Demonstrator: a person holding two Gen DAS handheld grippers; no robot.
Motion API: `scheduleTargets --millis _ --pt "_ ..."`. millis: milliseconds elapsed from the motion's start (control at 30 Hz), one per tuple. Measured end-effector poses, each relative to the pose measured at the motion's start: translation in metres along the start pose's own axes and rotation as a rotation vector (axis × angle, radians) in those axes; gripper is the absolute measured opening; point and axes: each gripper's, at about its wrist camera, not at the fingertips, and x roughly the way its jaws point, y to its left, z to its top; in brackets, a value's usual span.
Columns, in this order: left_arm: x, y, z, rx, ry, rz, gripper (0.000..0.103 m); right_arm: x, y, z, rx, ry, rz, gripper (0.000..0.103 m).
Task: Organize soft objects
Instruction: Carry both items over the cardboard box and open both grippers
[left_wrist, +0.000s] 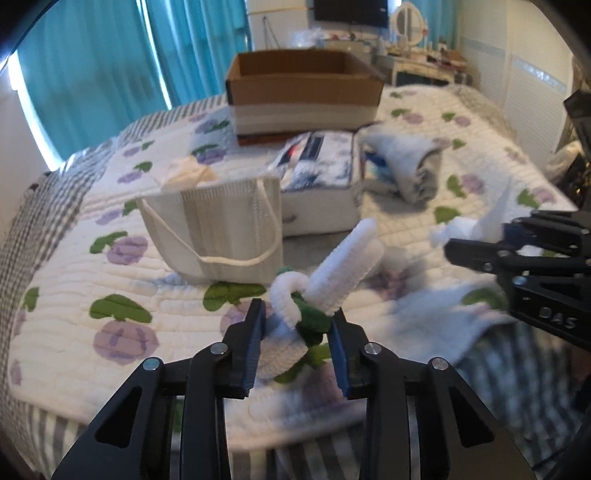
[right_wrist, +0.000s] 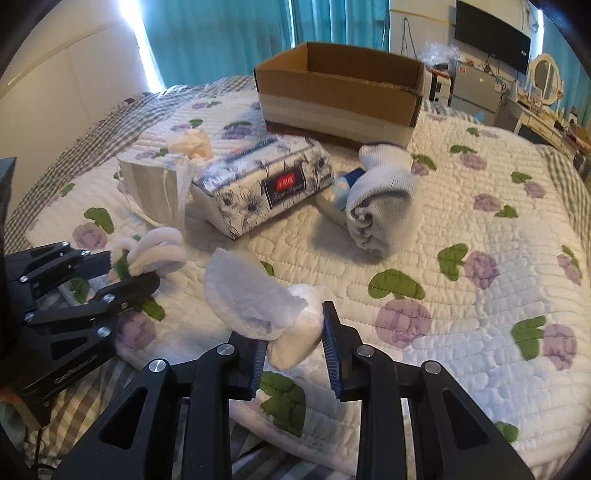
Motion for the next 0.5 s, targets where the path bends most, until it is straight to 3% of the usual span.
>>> scheduleTargets --millis 300,500 --pt "-0.053 -0.008 0.028 0.015 -0.113 -0.040 0.033 -0.050 0.015 0.015 -0.058 -0.120 -0.023 0.027" --pt "-0.066 -0.010 0.057 0.015 -0.155 -0.049 0.032 -0.081 0.013 0.041 -0.083 -0.198 -0.027 0.027"
